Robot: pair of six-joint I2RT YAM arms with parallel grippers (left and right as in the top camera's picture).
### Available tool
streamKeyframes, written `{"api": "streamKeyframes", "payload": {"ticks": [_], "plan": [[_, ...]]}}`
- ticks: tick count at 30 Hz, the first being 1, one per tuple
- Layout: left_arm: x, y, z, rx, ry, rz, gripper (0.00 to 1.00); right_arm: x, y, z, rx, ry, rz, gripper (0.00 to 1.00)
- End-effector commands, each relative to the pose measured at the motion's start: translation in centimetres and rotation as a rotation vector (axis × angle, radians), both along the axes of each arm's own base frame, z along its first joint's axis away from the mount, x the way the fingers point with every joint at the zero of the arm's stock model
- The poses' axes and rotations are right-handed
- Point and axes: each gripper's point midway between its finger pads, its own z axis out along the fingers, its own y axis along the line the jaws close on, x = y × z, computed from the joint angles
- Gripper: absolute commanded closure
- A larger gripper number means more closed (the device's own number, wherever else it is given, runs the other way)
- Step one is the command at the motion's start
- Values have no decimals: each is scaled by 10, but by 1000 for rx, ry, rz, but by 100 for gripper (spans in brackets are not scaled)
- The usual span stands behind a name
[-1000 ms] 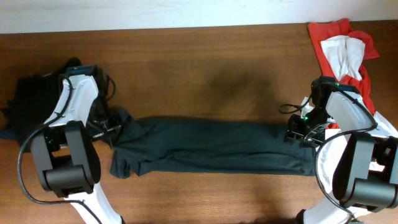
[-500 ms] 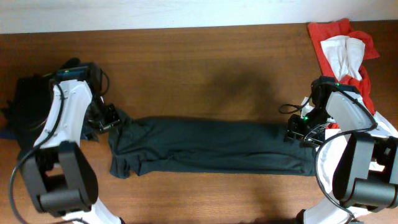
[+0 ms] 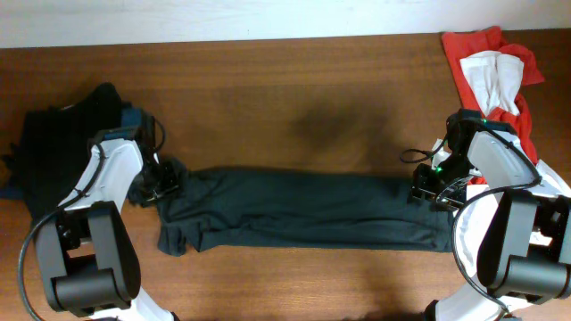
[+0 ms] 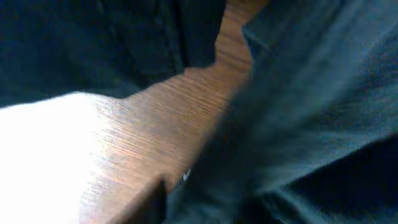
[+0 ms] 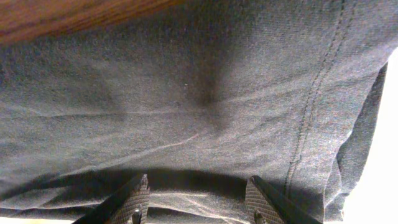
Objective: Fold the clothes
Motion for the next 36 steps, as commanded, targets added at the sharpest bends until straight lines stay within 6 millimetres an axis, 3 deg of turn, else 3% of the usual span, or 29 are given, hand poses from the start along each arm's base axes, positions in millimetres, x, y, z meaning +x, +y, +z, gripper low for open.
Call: {"api": "streamKeyframes", "payload": {"ticks": [1,8,11,12,14,18,20,25,29,33,36], "plan": [[2,13,2,56,-10,-8,100,-3,1,-3,-2,17,6,46],[-18,42,6,70,25,187,100,-4,-1,-3,-14,20,8,45],[-14,34,4,-65,-6,243,99,-4,-2,-4,-21,21,9,45],[-12,32,4,-93,-15,252,95,-4,-2,-4,-20,22,9,45],[-8,25,4,-146,-31,241,78,-4,-2,-4,-20,22,9,45],[-2,9,9,-242,-61,157,73,-4,-2,-4,-20,22,9,40],[-1,11,18,-234,-90,124,73,-4,-2,-4,-20,22,10,37],[-1,37,66,-121,-211,120,67,-5,-3,-3,-23,28,9,27],[-5,43,98,-59,-296,118,40,2,-10,25,-36,-8,-31,25],[-1,19,101,-183,-326,71,39,7,-22,62,-59,-107,-61,18],[-4,9,96,-206,-309,45,39,5,-29,73,-67,-152,-43,11]]}}
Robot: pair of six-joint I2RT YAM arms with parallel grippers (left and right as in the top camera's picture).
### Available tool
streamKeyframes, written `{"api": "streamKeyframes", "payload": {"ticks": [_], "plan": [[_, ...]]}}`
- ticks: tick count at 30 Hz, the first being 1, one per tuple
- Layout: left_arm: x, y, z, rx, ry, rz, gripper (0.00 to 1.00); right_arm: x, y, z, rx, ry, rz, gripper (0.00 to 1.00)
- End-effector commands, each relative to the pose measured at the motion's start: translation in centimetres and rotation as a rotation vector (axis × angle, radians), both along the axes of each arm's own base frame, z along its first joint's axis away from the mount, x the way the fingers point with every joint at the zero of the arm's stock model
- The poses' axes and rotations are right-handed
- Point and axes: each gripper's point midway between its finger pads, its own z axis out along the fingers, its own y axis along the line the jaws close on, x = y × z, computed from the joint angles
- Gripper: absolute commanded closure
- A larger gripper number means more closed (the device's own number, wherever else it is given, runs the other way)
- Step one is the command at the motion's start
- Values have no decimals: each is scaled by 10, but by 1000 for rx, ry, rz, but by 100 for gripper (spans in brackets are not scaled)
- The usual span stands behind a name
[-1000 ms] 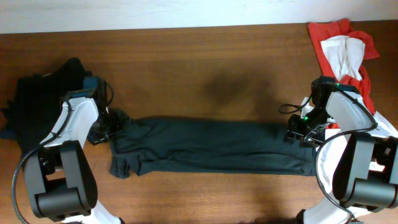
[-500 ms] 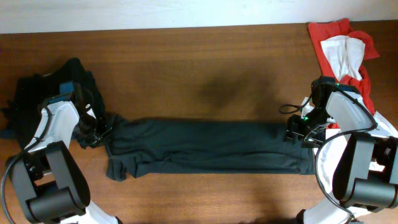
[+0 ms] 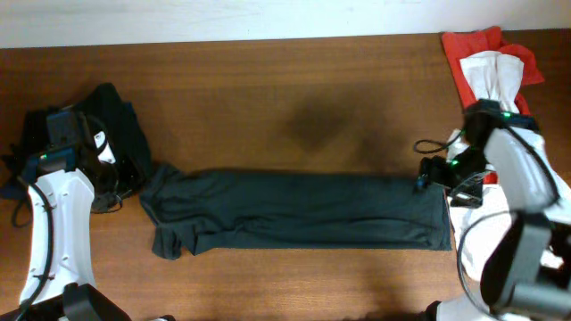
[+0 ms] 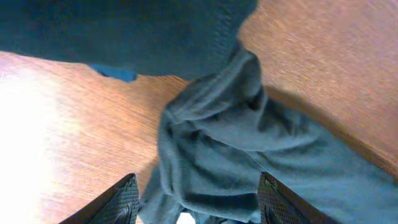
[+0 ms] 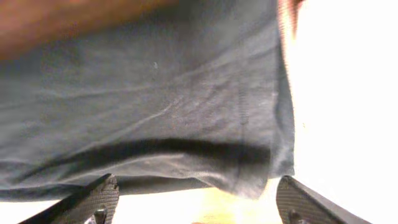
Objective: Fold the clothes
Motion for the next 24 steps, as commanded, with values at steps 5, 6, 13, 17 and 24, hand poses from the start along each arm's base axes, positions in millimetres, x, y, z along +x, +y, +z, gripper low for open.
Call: {"api": "streamKeyframes", "payload": {"ticks": [5,6,13,17,24], "plan": [[-7,-55,-29,-77,28,-172,41,-10,-11,11,-17,-26,3,11],[-10,-62,-38,-79,35,-188,42,-12,-11,10,-15,-19,3,11],[-49,-93,-110,-139,108,-144,44,-22,-8,8,-2,21,4,11],[-70,-124,-134,-231,111,-214,42,-24,-7,8,0,28,3,11],[-53,-132,-130,-240,26,-252,37,-25,-8,8,-8,33,5,2]]}}
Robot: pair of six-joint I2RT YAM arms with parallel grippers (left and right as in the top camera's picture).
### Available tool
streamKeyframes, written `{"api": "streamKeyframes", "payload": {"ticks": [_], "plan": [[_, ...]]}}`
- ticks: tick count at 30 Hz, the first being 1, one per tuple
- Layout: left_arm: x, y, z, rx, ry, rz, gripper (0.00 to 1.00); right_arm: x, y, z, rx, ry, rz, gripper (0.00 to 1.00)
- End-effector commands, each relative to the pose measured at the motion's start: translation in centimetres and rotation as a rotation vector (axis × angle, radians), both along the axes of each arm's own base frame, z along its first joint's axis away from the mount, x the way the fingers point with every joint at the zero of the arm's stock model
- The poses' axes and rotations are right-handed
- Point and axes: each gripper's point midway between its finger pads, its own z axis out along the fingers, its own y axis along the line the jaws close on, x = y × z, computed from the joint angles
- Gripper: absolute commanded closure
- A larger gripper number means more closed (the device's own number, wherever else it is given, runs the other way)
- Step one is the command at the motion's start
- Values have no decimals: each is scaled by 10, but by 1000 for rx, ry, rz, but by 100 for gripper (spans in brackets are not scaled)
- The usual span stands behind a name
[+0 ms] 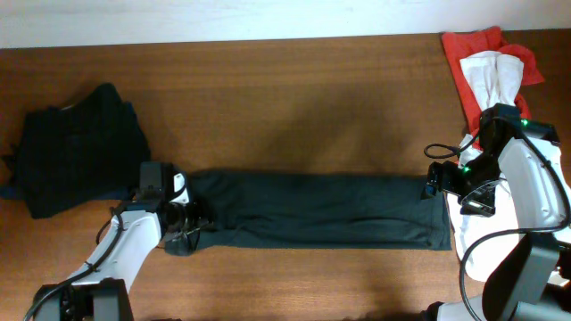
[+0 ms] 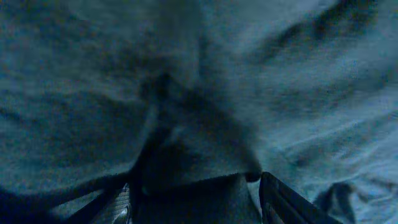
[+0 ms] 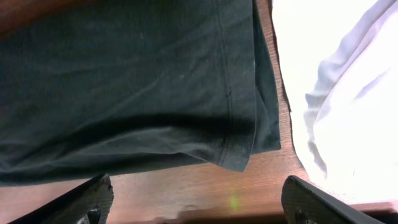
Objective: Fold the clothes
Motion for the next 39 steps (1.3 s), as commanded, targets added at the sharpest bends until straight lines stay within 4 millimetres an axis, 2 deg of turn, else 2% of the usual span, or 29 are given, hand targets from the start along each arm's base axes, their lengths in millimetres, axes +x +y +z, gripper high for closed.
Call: {"api": "streamKeyframes", "payload": {"ticks": [1,3,6,8,10,12,15,19,20,21,22,23,24,25,31,39], "plan": [[-5,-10,-7,-73,41,0,37,-3,-4,-2,-21,13,8,1],[8,-4,8,-72,12,20,36,-4,-4,-2,-21,15,9,2],[26,15,45,-37,-45,51,35,-9,-9,-7,-50,35,17,1],[33,31,70,6,-68,91,33,-11,-12,-15,-66,40,19,1],[33,38,85,24,-80,111,31,-14,-11,-24,-65,44,19,1],[32,42,92,28,-85,121,31,-19,-9,-37,-63,51,19,1],[28,42,91,29,-71,118,31,-24,-8,-57,-64,48,19,1],[25,46,88,56,-59,118,31,-21,-10,-66,-86,46,-81,0],[25,46,88,55,-59,119,31,-17,-11,-66,-93,33,-119,5],[25,46,88,55,-59,118,30,-14,-13,-66,-99,26,-138,14],[25,46,88,55,-59,119,30,-12,-16,-67,-107,21,-185,30],[25,46,88,55,-59,119,30,-11,-20,-67,-113,17,-231,60],[25,46,88,55,-59,118,31,-8,-28,-67,-120,5,-295,84],[25,46,88,55,-58,118,31,-6,-34,-68,-123,-8,-330,89],[25,46,88,55,-58,119,31,-2,-65,-71,-136,-54,-430,88],[22,45,88,51,-46,117,30,-6,-62,-103,-116,3,-378,87]]}}
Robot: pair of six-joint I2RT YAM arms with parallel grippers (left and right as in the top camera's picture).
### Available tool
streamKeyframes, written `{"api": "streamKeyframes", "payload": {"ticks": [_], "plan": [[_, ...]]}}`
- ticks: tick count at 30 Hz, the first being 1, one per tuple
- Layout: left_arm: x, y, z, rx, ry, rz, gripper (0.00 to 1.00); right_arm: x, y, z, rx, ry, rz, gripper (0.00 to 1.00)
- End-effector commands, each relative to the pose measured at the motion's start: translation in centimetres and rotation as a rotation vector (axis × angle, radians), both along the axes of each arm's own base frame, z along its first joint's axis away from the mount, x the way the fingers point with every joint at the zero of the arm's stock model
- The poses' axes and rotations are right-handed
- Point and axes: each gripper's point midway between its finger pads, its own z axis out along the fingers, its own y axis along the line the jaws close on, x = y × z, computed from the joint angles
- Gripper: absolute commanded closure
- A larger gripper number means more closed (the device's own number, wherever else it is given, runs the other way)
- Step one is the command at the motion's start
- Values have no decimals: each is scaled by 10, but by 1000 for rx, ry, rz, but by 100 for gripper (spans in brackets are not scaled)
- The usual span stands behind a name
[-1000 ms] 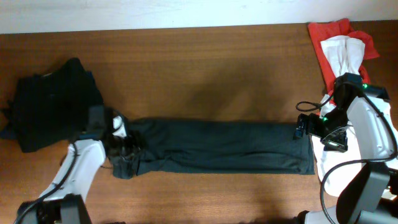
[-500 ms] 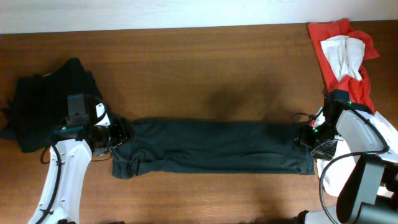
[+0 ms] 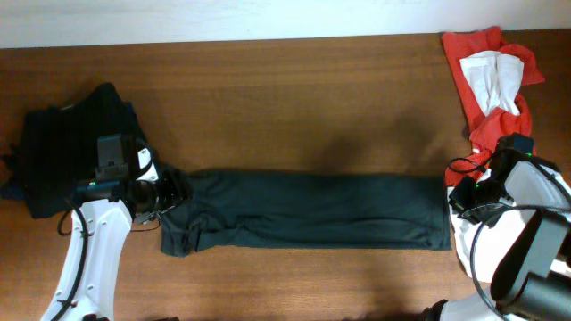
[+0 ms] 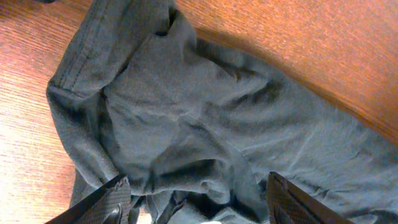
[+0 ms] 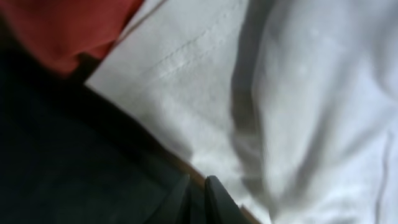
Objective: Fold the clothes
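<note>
A dark grey-green garment [image 3: 312, 209] lies as a long folded strip across the table. Its left end [image 4: 186, 112] is bunched and creased. My left gripper [image 3: 174, 189] hovers over that end, and its fingers stand wide apart in the wrist view, so the left gripper [image 4: 199, 202] is open with only cloth below. My right gripper [image 3: 453, 198] sits at the strip's right edge. There the right gripper [image 5: 199, 196] has its fingers pressed together at the edge of the dark cloth [image 5: 62, 155], apparently pinching it.
A black clothes pile [image 3: 62, 152] lies at the far left. A red and white heap [image 3: 491, 62] lies at the back right. White cloth [image 5: 298, 93] and red cloth [image 5: 74, 25] lie just beyond my right fingers. A strip of brown table [image 3: 285, 107] runs behind the garment.
My left gripper has moved from the garment's lower-left corner to its upper-left end and is lifted off the cloth, still open. My right gripper, open before, is now shut at the right edge.
Both grippers were at the ends of the strip, the right one open on the cloth. Then the left arm was back by the black pile. Later it was down on the lower-left corner. Now it hovers open, and the right is shut at the right edge.
</note>
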Motion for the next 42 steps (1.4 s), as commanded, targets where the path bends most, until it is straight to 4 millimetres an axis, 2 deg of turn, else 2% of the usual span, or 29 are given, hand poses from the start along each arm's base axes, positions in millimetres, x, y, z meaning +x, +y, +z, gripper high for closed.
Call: {"api": "streamKeyframes", "payload": {"ticks": [1,4,7,11,13,15,17,18,20,21,22,23,25,30,36,39,40,42], "plan": [[-3,2,0,11,8,-8,30,-4,0,-23,4,38,12,87],[-4,2,0,10,13,-8,31,-4,-12,-33,-40,52,-18,87],[-4,2,-1,9,15,-8,31,-12,-42,-36,-151,84,-135,86],[-5,2,-1,9,16,-9,31,-22,-81,-22,-181,80,-378,79],[-5,2,-1,10,16,-8,30,-10,-90,-11,-112,10,-410,73],[-5,2,-1,10,15,-8,30,20,-79,6,43,-134,-278,68],[-5,2,-1,10,15,-8,30,36,-55,24,172,-217,-128,59],[-5,2,-1,10,15,-8,30,32,-45,28,204,-199,-80,52],[-5,2,-1,9,15,-9,30,12,-29,28,232,-96,-23,39],[-5,2,-1,9,15,-9,30,5,-23,27,237,-55,-12,31],[-5,2,-1,10,15,-8,30,-1,-9,25,260,-16,10,18],[-5,2,-1,9,15,-9,30,-3,-5,23,260,-5,23,13],[-5,2,-1,9,16,-9,30,-6,1,18,250,23,50,7],[-5,2,-1,9,16,-9,30,-9,19,3,225,50,176,1],[-6,2,-1,9,23,-9,30,-12,40,-18,186,75,272,2],[-7,2,-1,8,27,-8,28,-15,55,-21,192,96,324,9],[-7,1,-1,8,27,-9,28,-15,59,-22,177,109,353,35],[-8,1,-2,8,31,-8,27,-15,60,-23,167,113,368,65]]}}
